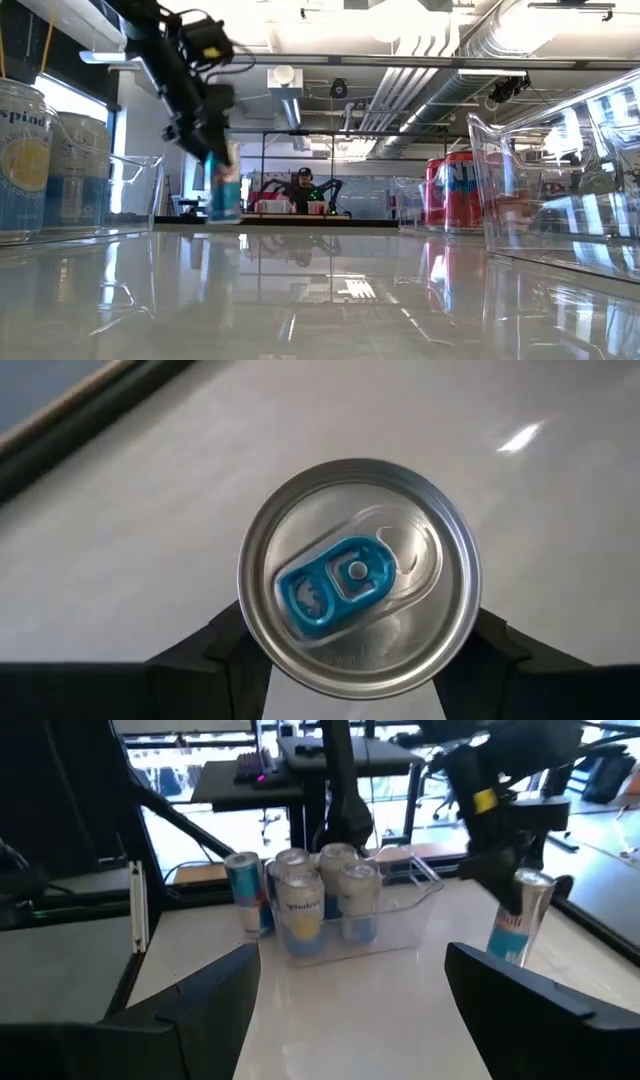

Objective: Sort soda cans
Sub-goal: Put the top blue soda can into the bottom right transparent bin

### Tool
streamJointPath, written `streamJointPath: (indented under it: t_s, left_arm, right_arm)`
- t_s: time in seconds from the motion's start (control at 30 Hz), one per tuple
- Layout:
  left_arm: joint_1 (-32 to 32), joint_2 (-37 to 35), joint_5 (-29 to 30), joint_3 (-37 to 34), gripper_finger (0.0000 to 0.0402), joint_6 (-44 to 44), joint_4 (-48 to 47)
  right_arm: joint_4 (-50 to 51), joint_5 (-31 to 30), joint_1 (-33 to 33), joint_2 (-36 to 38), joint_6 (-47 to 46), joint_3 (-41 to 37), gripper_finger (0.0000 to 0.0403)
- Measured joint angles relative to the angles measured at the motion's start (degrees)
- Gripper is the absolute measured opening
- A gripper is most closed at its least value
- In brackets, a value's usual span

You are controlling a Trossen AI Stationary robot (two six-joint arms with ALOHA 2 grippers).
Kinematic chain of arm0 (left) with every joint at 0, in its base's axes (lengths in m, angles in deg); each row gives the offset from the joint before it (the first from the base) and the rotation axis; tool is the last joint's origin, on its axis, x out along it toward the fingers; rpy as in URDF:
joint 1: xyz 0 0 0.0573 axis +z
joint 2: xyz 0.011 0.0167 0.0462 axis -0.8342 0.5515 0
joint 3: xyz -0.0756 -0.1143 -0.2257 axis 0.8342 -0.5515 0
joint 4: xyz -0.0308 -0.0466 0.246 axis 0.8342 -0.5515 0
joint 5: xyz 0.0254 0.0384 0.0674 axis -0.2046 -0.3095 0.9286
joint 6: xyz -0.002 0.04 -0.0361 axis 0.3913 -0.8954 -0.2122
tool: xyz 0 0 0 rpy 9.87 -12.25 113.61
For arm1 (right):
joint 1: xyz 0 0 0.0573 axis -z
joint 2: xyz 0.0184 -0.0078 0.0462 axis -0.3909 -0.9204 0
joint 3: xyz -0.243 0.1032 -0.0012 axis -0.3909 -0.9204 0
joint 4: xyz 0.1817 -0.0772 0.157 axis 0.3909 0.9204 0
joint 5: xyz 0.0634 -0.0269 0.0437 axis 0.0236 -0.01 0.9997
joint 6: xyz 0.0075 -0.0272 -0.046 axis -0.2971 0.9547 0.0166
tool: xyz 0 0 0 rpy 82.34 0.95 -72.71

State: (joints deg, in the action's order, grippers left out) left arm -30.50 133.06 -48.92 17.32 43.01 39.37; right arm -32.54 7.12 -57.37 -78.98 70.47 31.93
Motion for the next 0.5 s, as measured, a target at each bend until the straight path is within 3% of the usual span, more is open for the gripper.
streamJointPath:
  t_s: [0.23,0.37,0.5]
  left_arm:
    - [-19.5,2.8,-0.1,1.5,0.0199,10.8,11.9]
    - [-29.7,8.0,5.0,7.4,0.0199,12.9,13.3]
    - [-35.4,15.2,6.3,15.2,0.02,10.6,12.5]
  right_arm:
    - [1.2,-6.9,-4.9,0.7,-2.0,0.0,0.0314]
    - [2.8,-8.3,-5.5,0.7,-5.2,0.0,0.0314]
    - [3.4,-8.3,-5.5,0.7,-6.2,0.0,0.0314]
